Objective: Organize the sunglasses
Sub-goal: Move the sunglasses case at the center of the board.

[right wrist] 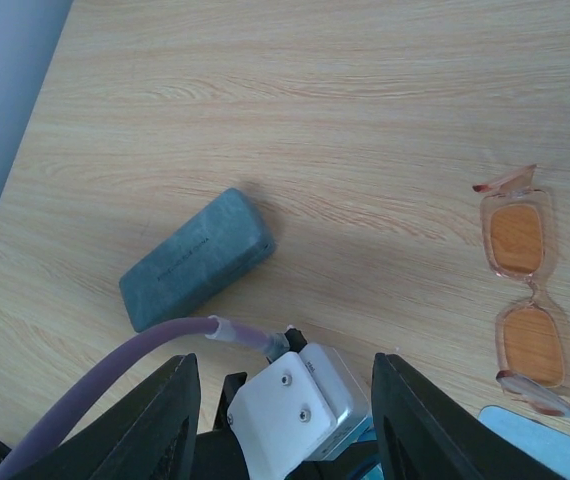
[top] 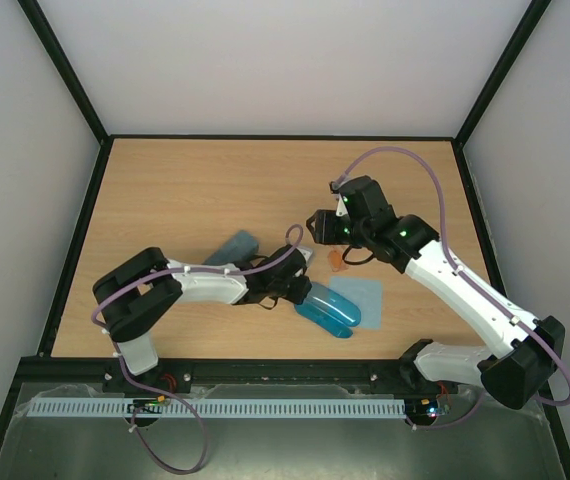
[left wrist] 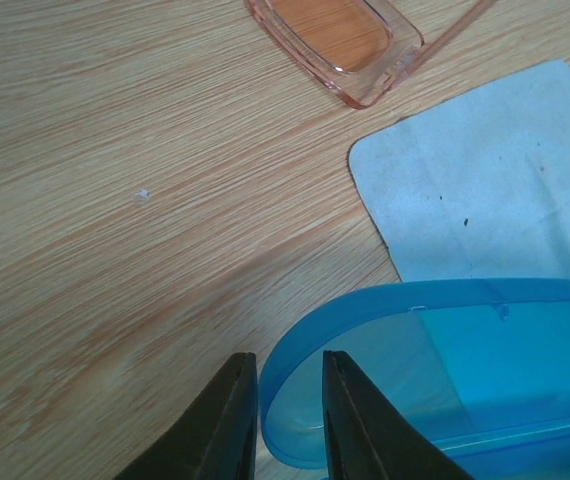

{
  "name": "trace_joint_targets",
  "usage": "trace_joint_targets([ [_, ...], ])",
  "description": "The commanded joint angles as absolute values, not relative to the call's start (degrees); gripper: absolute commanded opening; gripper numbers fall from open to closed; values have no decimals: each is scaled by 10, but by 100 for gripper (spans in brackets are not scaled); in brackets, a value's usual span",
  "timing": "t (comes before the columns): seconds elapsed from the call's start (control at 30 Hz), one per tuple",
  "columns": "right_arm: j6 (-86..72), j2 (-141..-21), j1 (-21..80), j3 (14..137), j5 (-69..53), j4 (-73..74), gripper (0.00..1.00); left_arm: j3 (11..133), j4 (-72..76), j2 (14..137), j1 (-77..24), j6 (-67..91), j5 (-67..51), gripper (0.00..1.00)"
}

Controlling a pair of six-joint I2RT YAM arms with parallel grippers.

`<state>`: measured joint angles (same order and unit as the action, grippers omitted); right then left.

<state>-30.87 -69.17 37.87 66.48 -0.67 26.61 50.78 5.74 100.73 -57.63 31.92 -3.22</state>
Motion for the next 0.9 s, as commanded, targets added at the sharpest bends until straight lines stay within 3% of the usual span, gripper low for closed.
trace_joint_targets([
  [0.0, -308, -691, 376, 653, -8, 259, 49, 519, 68, 1009, -584, 315, -8, 18],
  [0.2, -308, -689, 376, 651, -7, 260, 49, 506, 77, 1001, -588, 317, 8, 2],
  [0.53, -307, -685, 375, 650, -4, 262, 49, 461, 77, 944, -592, 317, 65, 2],
  [0.87, -306, -684, 374, 651, -3, 259, 49, 375, 31, 816, -591, 312, 274, 2],
])
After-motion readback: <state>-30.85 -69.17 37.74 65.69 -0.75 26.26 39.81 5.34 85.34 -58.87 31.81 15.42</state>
